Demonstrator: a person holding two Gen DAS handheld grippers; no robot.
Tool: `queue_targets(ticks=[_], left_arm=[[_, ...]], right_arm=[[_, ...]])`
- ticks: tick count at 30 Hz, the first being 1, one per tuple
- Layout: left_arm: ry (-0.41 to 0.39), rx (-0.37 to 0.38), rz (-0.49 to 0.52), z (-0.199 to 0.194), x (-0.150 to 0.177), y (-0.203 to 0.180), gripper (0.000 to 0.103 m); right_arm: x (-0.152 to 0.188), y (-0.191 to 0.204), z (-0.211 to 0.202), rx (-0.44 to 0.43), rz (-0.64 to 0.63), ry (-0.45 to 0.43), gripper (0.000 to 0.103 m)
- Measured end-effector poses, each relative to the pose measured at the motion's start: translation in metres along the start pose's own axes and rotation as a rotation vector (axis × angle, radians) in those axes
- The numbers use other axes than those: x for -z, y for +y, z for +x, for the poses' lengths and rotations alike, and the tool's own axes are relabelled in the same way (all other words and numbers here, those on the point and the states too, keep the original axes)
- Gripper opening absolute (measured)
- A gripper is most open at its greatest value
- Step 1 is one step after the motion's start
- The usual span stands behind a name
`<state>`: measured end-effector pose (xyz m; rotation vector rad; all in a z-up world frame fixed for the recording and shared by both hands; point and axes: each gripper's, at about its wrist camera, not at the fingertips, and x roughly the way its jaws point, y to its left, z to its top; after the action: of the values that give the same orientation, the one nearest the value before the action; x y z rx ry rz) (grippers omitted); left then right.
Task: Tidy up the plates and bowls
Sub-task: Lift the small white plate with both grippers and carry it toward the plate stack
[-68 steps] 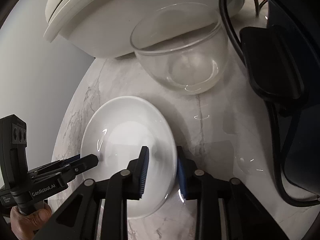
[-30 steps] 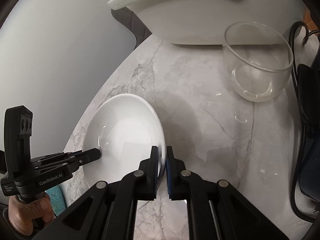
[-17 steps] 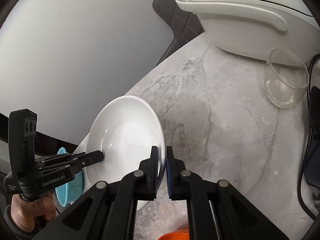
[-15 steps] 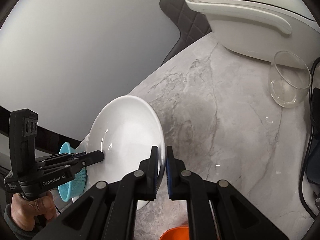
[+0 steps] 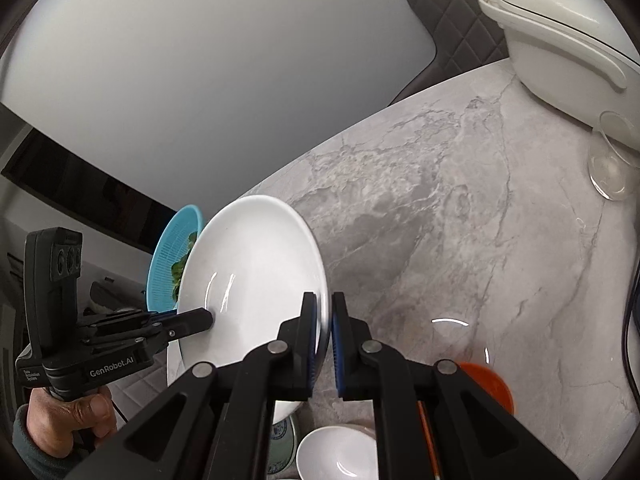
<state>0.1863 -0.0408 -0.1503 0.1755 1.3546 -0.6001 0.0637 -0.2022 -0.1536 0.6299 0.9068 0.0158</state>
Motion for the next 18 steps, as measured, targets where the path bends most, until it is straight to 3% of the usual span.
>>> queue_targets(ticks=[10, 18], left_arm=[[-0.014, 0.005, -0.087, -0.029, 0.094, 0.029, 0.012], [-0.019, 0.012, -0.112, -0.037, 0.165, 0.03, 0.011]], right_arm=[[0.051, 0.045, 0.001, -0.033, -0.109, 0.081, 0.009], [0.1, 0.065, -0.003, -0.034, -0.195, 0.15, 0.009]])
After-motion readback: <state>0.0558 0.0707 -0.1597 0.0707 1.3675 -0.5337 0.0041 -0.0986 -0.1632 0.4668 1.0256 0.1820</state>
